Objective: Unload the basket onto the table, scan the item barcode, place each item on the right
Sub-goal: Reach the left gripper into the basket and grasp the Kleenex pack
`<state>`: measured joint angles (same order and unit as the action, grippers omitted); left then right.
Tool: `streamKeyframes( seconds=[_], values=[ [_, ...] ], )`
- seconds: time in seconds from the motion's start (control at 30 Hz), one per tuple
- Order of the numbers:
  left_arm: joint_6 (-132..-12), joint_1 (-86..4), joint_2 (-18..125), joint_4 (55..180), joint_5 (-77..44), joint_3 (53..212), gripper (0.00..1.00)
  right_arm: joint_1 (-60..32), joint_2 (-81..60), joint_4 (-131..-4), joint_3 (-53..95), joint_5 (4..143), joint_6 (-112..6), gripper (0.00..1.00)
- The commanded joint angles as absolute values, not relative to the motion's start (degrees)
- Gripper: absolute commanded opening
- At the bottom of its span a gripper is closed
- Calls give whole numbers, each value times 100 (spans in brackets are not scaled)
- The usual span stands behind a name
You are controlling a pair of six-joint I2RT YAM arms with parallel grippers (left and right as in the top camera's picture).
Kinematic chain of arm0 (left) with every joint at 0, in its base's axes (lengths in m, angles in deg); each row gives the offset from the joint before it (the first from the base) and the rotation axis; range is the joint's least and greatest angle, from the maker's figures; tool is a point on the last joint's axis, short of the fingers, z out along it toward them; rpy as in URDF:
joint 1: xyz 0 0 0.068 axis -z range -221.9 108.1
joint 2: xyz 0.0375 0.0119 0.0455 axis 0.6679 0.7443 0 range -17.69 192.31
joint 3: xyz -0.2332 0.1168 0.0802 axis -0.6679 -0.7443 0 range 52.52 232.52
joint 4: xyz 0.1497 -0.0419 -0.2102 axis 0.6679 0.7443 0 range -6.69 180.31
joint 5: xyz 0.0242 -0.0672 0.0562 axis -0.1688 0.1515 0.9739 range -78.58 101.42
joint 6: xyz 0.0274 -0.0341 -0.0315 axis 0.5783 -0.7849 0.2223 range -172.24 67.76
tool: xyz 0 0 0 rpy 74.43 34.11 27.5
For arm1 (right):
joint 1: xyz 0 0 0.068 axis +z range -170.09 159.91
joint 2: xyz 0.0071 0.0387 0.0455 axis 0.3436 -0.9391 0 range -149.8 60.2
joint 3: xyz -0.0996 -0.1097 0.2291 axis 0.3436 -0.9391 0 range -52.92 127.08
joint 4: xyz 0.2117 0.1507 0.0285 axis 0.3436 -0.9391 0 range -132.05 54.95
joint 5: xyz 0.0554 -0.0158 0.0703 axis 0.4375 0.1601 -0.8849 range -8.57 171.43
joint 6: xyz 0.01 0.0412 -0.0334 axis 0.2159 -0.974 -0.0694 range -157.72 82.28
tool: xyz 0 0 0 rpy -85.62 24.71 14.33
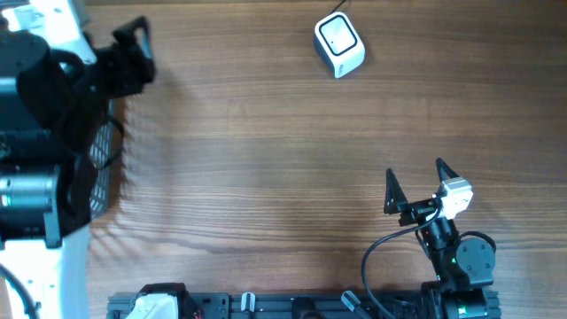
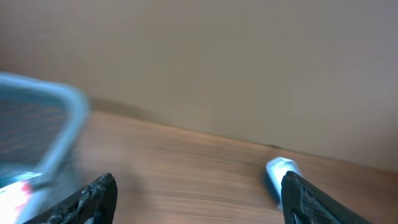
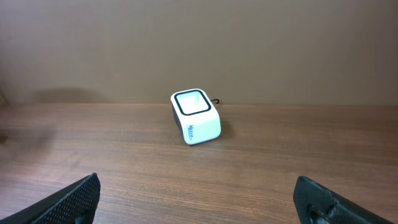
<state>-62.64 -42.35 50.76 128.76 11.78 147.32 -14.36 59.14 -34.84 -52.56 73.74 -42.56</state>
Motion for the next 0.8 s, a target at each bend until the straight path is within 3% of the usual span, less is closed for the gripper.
streamKeyframes(
  seconds=[0.0, 0.27, 0.53, 0.77],
  values=[
    [-6342, -5050, 5218, 13104, 2323, 14859, 84, -1451, 5925, -3464, -5261, 7407, -4221, 100],
    [-6491, -7448, 6020, 13200, 1278, 14859, 89, -1451, 5925, -3462, -5261, 7407, -4224, 100],
    [-6434, -7750, 7478, 13099, 948, 14857, 97, -1451, 5925, -3462, -5261, 7407, -4224, 100],
    [-5656, -7748, 8735, 13003, 26, 14853, 98, -1451, 5925, -3462, -5261, 7407, -4221, 100]
  ],
)
